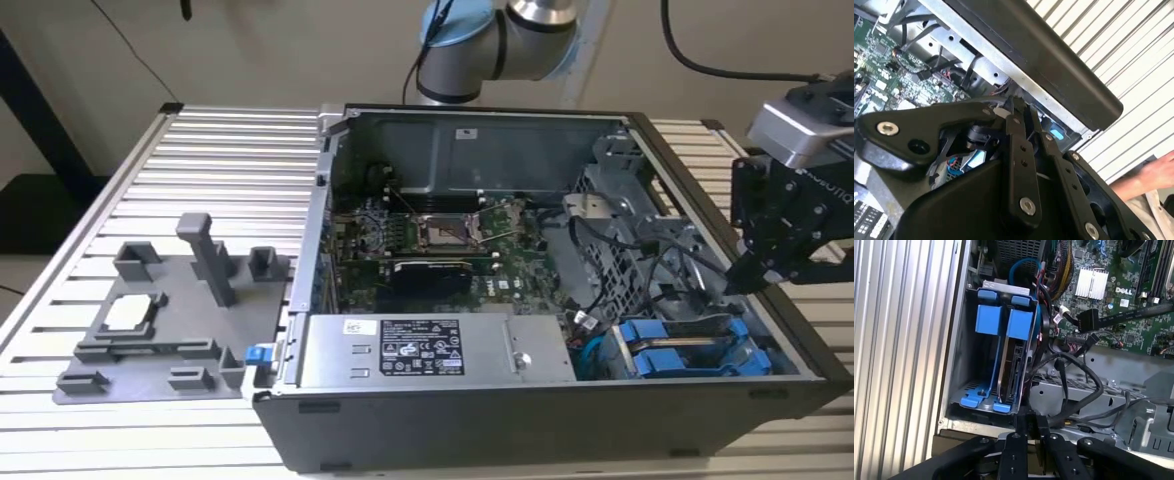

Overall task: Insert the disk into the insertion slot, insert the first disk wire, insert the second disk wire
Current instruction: 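Insert the first disk wire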

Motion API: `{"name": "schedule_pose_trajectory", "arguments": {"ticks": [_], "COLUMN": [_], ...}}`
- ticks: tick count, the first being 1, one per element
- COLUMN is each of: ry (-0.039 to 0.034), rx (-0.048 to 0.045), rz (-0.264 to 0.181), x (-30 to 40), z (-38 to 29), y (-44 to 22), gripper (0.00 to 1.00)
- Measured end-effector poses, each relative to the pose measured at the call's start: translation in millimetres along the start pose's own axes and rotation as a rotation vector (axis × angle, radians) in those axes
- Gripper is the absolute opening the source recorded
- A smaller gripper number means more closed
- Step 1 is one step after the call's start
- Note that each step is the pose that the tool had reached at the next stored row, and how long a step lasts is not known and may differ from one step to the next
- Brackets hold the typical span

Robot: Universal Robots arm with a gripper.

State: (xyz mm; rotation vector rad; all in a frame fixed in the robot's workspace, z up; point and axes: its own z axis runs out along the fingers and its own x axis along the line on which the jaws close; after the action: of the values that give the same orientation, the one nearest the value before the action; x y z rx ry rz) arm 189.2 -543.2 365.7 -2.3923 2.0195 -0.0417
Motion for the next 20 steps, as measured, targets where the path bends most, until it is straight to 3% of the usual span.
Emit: {"name": "schedule_pose_trajectory", "arguments": {"ticks": [13, 17, 20], "ry": [-0.0127, -0.0158, -0.0241], "rx": [0.0053, 0.0082, 0.0128], "rz": [0.0, 0.003, 0.011], "x": [10.7, 13.6, 13.6], "z": [-0.4, 0.3, 1.7], "y": [21.0, 22.4, 22.7], "gripper": [0.19, 0.19, 0.19]}}
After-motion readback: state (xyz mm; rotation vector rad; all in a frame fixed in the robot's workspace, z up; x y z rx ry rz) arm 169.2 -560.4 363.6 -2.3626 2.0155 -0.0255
